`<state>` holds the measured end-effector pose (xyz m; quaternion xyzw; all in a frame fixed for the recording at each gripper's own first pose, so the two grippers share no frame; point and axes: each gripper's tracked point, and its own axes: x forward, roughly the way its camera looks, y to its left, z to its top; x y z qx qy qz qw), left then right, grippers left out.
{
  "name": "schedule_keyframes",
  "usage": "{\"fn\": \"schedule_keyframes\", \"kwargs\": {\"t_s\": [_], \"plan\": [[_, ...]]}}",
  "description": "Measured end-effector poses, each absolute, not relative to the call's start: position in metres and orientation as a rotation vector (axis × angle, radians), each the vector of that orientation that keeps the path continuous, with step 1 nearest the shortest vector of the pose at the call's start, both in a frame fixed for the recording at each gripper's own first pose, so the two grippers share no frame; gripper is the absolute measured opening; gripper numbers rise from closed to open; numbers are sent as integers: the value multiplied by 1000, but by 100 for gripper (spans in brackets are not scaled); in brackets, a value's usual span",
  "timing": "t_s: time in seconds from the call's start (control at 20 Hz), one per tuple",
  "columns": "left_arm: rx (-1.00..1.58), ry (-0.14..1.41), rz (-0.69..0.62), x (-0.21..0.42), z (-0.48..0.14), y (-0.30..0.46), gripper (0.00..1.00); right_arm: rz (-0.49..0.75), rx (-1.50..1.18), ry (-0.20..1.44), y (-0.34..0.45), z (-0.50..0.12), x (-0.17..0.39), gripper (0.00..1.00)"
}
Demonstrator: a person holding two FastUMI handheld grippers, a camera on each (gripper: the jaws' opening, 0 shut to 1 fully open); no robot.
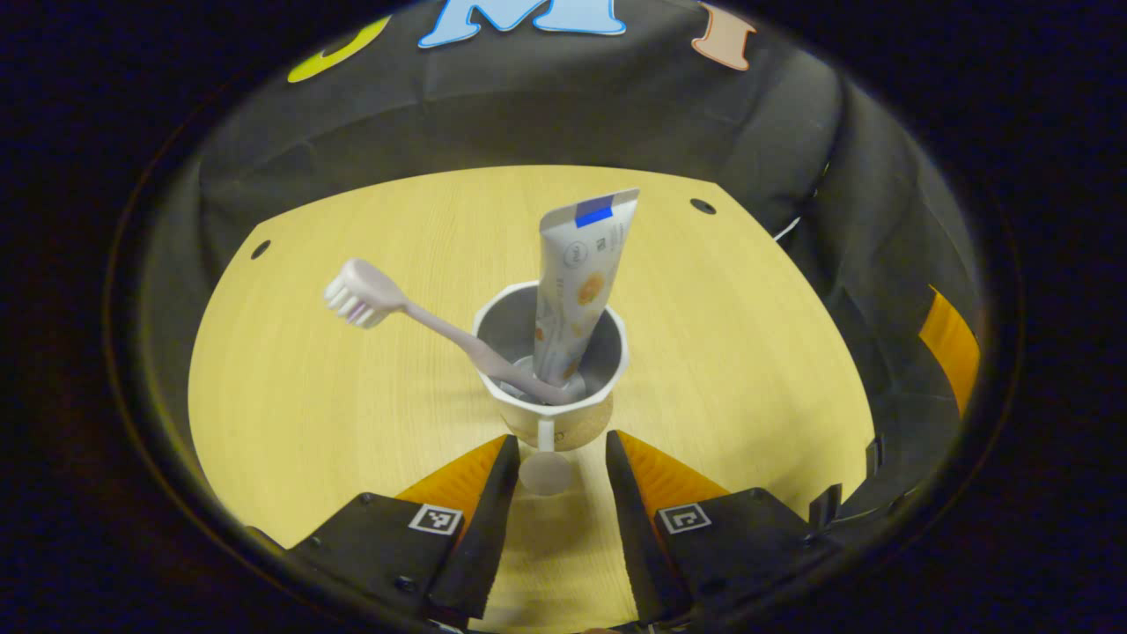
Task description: Put the toothbrush and toothpaste on the desktop into the cup, then pick up the cup and place it on the coaster on the desktop.
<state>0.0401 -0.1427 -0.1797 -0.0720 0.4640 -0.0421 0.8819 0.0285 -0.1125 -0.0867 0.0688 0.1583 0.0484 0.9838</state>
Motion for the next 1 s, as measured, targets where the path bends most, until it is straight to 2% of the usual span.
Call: {"fn": "schedule_keyframes", "kwargs": {"t_s": [0.05, 0.15, 0.35, 0.45, 0.6, 0.65, 0.75, 0.8, 0.85, 1.0], "plan": [[-155, 950, -96, 36, -175, -145, 75, 90, 133, 308, -111, -82, 28, 81], [-160, 904, -106, 29, -161, -144, 82, 80, 125, 297, -107, -77, 27, 81], [-153, 782, -96, 19, -128, -126, 81, 72, 114, 256, -96, -65, 30, 81], [-132, 710, -81, 17, -111, -115, 92, 55, 117, 233, -92, -56, 30, 81], [-105, 574, -56, 18, -76, -96, 91, 35, 118, 197, -86, -45, 30, 81], [-100, 529, -44, 19, -66, -88, 95, 34, 117, 188, -82, -43, 31, 81], [-94, 433, -22, 22, -44, -75, 91, 35, 112, 169, -76, -35, 29, 80], [-92, 388, -12, 22, -33, -69, 95, 33, 108, 160, -73, -32, 27, 81], [-86, 346, 0, 23, -22, -65, 91, 30, 102, 152, -70, -29, 27, 81], [-63, 219, 29, 24, 13, -44, 91, 28, 87, 125, -58, -18, 23, 81]]}}
